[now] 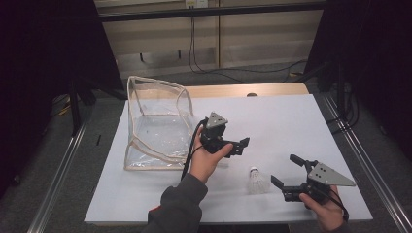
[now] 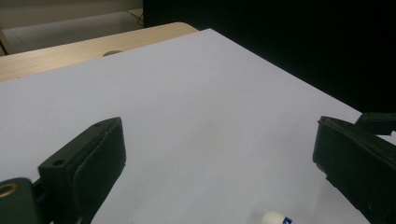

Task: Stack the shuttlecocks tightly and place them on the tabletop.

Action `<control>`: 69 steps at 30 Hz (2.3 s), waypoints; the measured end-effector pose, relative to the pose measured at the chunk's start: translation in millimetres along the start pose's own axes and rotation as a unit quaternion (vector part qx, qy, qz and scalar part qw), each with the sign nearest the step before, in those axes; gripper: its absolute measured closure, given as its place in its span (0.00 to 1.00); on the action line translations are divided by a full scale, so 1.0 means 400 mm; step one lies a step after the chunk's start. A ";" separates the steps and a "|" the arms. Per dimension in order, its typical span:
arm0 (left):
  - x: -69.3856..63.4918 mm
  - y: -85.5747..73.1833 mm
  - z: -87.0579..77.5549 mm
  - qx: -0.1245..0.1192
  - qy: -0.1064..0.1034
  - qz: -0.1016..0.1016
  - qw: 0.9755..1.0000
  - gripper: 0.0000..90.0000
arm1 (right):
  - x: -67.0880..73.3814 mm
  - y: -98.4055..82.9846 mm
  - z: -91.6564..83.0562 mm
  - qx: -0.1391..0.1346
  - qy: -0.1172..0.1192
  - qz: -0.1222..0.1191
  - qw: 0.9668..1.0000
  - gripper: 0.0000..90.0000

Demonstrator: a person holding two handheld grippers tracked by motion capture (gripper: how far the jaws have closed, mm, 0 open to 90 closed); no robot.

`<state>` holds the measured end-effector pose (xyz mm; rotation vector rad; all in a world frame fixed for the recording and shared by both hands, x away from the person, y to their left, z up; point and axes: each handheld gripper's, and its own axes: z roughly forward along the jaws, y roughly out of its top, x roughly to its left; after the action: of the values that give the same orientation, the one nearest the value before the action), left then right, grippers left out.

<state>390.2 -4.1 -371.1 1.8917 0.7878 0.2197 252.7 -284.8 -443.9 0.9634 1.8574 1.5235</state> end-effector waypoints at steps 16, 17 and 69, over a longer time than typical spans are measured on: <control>0.022 0.031 0.031 0.009 0.011 -0.004 1.000 0.03 | -0.001 0.000 0.001 0.000 0.001 0.000 1.000 0.03; 0.023 0.032 0.033 0.010 0.013 -0.003 1.000 0.03 | -0.001 0.000 0.001 -0.001 0.002 0.000 1.000 0.03; 0.142 0.046 0.116 0.062 0.128 -0.066 0.988 0.07 | -0.009 -0.001 -0.002 0.002 -0.001 0.001 1.000 0.03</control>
<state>463.8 -9.0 -387.2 1.9423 1.1186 0.3424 254.3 -288.3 -444.2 0.9690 1.8587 1.5215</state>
